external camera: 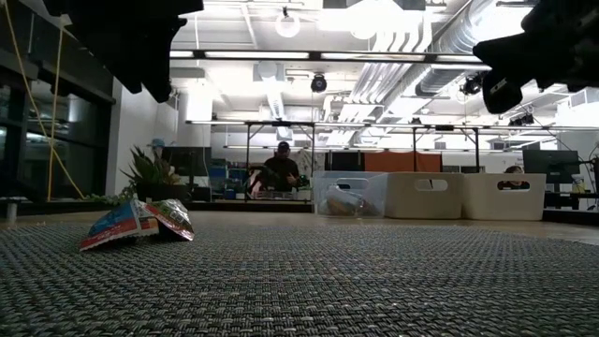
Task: Pick and place Granola Bars by type
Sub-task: Put the red granola bar into the gray bin
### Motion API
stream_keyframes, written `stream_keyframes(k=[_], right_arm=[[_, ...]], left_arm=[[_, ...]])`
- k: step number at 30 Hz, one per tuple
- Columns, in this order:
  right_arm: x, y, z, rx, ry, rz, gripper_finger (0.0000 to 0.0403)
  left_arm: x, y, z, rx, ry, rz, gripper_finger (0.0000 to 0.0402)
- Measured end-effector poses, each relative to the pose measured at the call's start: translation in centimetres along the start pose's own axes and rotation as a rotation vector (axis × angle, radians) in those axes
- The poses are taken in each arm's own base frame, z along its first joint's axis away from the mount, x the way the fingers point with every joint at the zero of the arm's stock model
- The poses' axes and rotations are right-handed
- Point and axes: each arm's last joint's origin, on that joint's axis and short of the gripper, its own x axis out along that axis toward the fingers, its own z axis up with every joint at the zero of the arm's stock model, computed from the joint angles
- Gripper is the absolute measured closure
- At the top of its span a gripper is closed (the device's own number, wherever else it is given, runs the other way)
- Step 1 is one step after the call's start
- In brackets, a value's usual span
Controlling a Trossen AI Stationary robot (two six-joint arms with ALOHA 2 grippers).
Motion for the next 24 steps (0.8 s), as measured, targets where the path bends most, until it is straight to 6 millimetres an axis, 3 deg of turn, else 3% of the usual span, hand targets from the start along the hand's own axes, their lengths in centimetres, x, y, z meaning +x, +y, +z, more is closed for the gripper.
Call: stream_keyframes(k=[7,19,24], right_arm=[[0.0,-0.1,0.2,-0.061,-0.066,-0.036,0.0403],[-0.3,-0.8,-2.6,-0.005,0.233,-0.066,0.0403],[-0.3,-0.9,-2.8,-0.021,0.249,-0.094,0.0403]], left_arm=[[0.0,-0.1,0.0,-0.008,-0.005,-0.009,0.0149],[0.0,-1.2,0.7,-0.100,-0.177,-0.098,0.0149],[0.6,-1.4,1.5,-0.142,-0.174,-0.103,0.0149]])
